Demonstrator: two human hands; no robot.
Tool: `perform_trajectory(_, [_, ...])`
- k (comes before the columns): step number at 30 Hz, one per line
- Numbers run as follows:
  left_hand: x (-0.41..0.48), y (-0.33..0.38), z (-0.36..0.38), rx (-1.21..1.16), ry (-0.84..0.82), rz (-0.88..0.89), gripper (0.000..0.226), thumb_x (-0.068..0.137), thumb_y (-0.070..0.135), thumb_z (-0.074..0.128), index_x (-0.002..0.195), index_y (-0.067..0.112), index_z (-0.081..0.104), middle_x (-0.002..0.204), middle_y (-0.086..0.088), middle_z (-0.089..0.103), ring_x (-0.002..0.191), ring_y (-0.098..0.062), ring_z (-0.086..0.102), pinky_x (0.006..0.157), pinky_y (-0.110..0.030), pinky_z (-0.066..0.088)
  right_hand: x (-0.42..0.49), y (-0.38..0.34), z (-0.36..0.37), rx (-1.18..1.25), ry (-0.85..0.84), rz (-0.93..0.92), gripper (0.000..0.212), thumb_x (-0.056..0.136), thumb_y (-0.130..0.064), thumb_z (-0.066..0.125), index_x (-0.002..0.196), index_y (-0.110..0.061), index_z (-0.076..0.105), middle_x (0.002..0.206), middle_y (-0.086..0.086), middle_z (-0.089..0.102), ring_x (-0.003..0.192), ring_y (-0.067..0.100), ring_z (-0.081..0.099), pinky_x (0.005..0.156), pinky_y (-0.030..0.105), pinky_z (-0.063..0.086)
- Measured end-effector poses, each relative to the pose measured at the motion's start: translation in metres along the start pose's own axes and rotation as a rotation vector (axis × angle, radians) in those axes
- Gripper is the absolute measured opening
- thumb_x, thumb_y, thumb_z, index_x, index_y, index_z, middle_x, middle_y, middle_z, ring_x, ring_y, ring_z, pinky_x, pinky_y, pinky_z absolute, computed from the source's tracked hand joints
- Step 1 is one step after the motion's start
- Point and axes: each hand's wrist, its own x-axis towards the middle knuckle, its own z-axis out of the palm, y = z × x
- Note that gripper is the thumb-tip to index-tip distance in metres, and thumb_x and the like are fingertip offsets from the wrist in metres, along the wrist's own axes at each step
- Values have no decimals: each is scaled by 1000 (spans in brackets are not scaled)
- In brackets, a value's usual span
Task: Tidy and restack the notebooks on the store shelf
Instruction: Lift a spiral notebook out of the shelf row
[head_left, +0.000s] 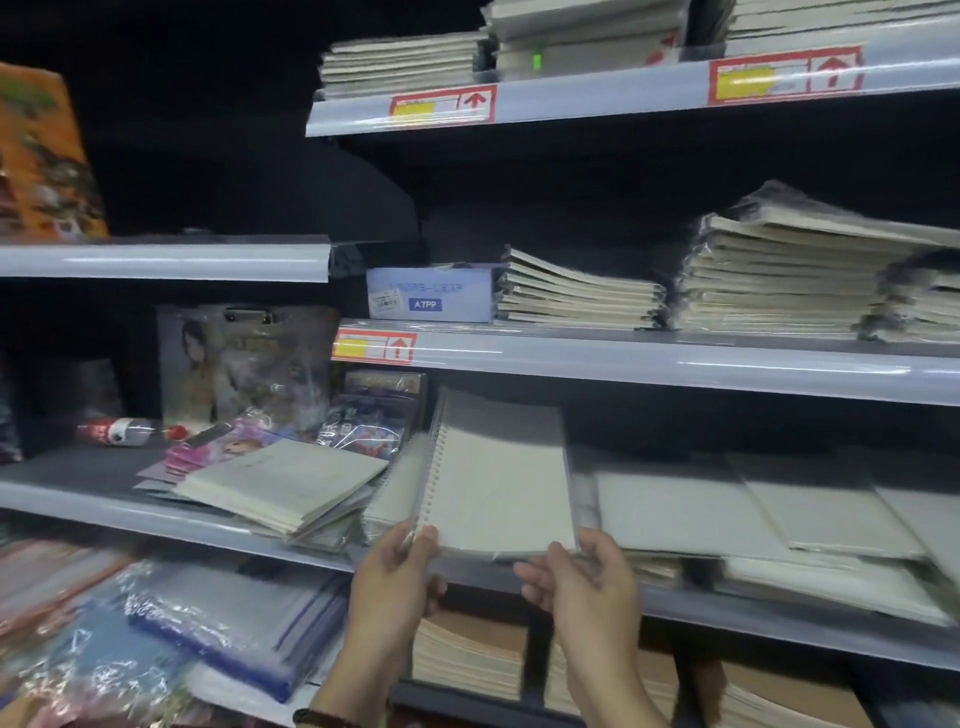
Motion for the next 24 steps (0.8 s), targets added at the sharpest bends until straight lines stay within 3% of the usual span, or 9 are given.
perform_trajectory(5, [40,1,-33,85,62,48,13,101,20,69,110,11,73,71,3,71,53,-16,57,46,-26,39,8,22,46,-79,-21,-14,20,104,-7,62,121,-17,57,74,3,80,71,15,80,64,29,64])
perform_trajectory(8, [62,8,-47,238,77,137,17,101,24,68,92,12,77,65,7,71,58,-17,59,57,-31,43,18,26,66,-97,-37,6,25,104,-6,62,125,-18,57,82,4,80,71,15,80,63,30,65])
perform_trajectory(11, [79,9,-58,423,114,210,23,102,28,66,82,16,71,64,7,69,64,-17,63,62,-32,47,24,31,79,-161,-88,50,43,104,-10,63,145,-8,53,85,6,80,68,16,80,60,31,65])
perform_trajectory(15, [88,-3,-62,494,151,263,20,103,28,64,90,15,71,66,4,68,64,-20,63,59,-33,47,24,38,85,-148,-117,149,56,104,-11,63,156,-7,43,85,10,80,69,22,80,60,34,65])
perform_trajectory(19, [93,-4,-60,519,133,210,27,105,36,58,99,12,70,73,-1,67,73,-26,64,68,-36,49,24,42,85,-195,-122,120,59,101,-8,64,156,-4,43,85,7,80,73,21,81,63,31,64])
perform_trajectory(22, [94,-4,-62,590,132,207,33,106,41,55,109,12,70,75,-2,66,72,-25,63,66,-34,45,22,40,85,-198,-137,121,65,100,-7,65,159,-4,39,80,3,78,77,23,80,68,35,65])
perform_trajectory(24, [91,-1,-62,664,125,214,37,106,42,52,113,10,68,82,-5,70,80,-29,67,69,-35,47,22,37,86,-184,-155,149,70,99,-6,65,161,-5,34,90,5,77,80,26,80,69,38,66])
